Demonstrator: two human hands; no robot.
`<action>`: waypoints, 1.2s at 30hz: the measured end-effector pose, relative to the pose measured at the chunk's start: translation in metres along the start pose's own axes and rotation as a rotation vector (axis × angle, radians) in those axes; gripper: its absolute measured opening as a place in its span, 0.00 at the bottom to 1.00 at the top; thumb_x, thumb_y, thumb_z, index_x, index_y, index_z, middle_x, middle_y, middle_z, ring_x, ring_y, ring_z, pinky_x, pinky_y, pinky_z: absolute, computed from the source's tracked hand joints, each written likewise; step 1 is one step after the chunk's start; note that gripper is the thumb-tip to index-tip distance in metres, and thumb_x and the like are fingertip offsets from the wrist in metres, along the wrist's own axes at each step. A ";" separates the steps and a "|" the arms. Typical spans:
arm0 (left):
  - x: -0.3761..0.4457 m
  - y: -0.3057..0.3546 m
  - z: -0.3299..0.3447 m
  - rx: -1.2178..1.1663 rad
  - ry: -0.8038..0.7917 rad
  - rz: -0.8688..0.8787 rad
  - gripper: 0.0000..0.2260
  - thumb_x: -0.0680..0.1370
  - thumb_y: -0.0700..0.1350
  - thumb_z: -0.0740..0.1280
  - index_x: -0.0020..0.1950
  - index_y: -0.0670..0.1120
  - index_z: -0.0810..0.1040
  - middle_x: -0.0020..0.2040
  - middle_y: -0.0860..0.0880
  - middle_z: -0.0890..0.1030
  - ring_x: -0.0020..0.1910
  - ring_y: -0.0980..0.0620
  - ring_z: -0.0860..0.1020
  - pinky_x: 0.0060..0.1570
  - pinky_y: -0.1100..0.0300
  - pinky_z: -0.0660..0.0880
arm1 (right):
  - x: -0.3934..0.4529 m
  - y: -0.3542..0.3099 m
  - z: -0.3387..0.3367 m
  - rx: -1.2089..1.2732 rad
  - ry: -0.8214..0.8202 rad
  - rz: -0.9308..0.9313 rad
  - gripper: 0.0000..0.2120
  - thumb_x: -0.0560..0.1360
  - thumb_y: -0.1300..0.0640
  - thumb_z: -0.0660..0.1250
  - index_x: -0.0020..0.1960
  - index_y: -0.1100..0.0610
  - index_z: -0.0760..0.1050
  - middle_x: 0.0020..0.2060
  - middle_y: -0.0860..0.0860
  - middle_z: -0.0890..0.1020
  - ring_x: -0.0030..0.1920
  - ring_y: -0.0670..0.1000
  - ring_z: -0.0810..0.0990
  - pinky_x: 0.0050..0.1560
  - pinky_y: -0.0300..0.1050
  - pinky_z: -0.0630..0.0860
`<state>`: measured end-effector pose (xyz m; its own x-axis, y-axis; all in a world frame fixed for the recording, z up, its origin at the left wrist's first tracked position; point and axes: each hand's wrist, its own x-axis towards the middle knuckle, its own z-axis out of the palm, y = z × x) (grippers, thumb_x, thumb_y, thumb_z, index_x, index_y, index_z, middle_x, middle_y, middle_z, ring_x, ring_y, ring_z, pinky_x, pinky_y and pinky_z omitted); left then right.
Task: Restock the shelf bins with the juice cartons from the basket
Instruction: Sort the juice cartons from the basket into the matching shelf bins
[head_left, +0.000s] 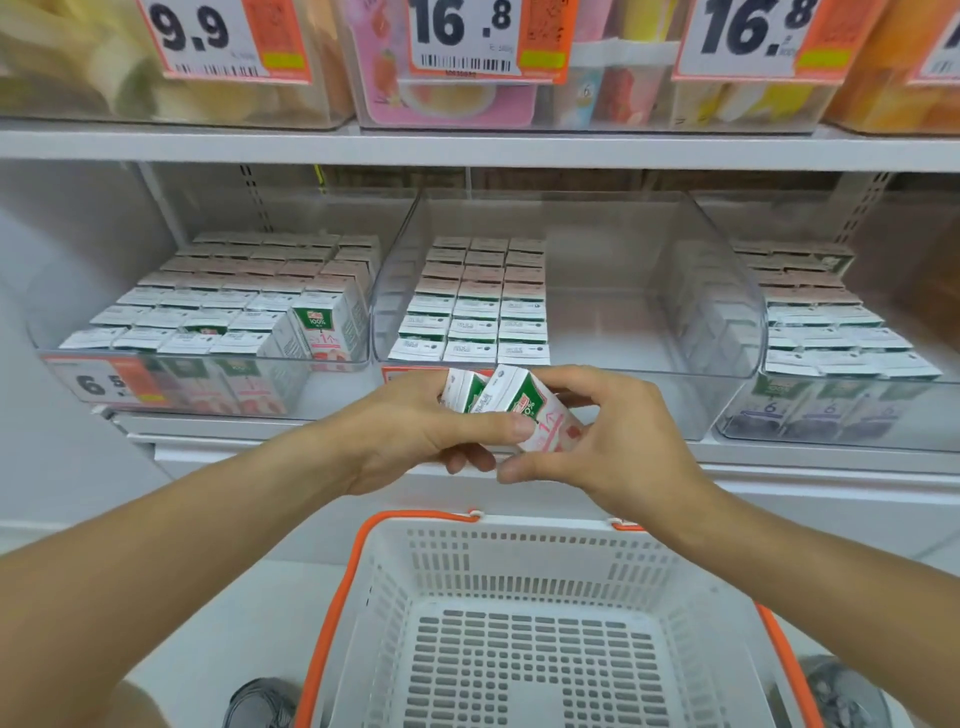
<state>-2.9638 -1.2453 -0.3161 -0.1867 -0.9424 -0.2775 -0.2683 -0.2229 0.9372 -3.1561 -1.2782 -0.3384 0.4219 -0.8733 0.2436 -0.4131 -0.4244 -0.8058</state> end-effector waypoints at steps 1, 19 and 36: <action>0.000 0.001 -0.001 0.016 0.018 0.001 0.07 0.73 0.43 0.76 0.50 0.45 0.84 0.45 0.43 0.85 0.38 0.50 0.78 0.34 0.61 0.71 | 0.001 0.000 -0.001 -0.013 -0.015 0.006 0.29 0.50 0.47 0.86 0.48 0.34 0.79 0.44 0.38 0.84 0.48 0.40 0.80 0.43 0.34 0.77; -0.031 0.018 -0.040 0.316 0.112 0.140 0.25 0.62 0.60 0.77 0.53 0.49 0.78 0.45 0.46 0.86 0.47 0.39 0.84 0.50 0.39 0.80 | -0.002 -0.015 0.004 0.322 -0.275 -0.061 0.26 0.68 0.60 0.79 0.64 0.49 0.79 0.55 0.42 0.85 0.56 0.43 0.82 0.44 0.37 0.80; -0.055 0.016 -0.174 0.442 0.530 0.310 0.31 0.65 0.44 0.80 0.66 0.48 0.74 0.57 0.49 0.83 0.56 0.53 0.83 0.57 0.57 0.79 | 0.049 0.022 0.015 -0.459 0.114 -0.450 0.11 0.70 0.68 0.75 0.48 0.56 0.84 0.40 0.47 0.84 0.43 0.50 0.77 0.45 0.40 0.71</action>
<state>-2.7936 -1.2405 -0.2486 0.1340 -0.9643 0.2284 -0.6520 0.0878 0.7531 -3.1322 -1.3266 -0.3519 0.5560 -0.5960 0.5793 -0.5297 -0.7912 -0.3055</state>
